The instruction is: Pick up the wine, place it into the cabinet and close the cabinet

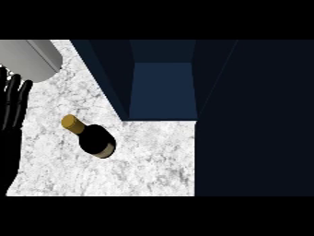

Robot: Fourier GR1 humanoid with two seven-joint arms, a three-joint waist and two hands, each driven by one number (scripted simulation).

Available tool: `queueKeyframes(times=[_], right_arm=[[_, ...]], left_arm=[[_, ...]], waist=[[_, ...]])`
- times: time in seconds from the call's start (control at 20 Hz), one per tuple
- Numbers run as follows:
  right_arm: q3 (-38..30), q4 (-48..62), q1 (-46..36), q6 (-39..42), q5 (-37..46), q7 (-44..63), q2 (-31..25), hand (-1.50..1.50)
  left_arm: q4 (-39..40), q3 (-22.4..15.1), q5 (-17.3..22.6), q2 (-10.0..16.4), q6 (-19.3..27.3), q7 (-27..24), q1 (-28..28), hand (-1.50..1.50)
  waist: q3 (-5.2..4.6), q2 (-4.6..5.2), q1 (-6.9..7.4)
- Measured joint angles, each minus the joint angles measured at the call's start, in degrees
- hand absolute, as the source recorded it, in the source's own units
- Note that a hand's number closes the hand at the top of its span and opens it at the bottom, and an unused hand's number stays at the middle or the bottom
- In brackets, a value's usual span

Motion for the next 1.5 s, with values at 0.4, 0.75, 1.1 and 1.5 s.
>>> queueKeyframes(times=[0.4, 0.75, 1.1, 1.5], right_arm=[[5.0, -4.6, 4.6, 3.6, -2.0, 0.6, 0.3, -1.5], [9.4, -15.0, 11.2, 9.1, -8.8, 8.3, -2.9, -1.5], [10.0, -18.7, 14.8, 10.5, -10.0, 11.2, -3.8, -1.5], [12.6, -20.0, 13.7, 8.6, -9.1, 15.5, -3.5, -1.5]], left_arm=[[8.1, -8.5, 7.7, -0.8, -8.7, 5.7, -8.2, -1.5], [4.8, -14.1, 14.9, -4.0, -7.9, 20.8, -11.7, -1.5], [-4.2, -18.2, 14.8, -5.6, -1.2, 33.1, -14.2, -1.5], [-13.8, -23.1, 11.8, -6.1, 7.0, 44.3, -16.5, -1.5]], waist=[[0.01, 0.44, -1.83], [0.0, 0.11, -0.89], [-0.01, 0.07, -0.33], [-0.02, -0.02, -0.22]])
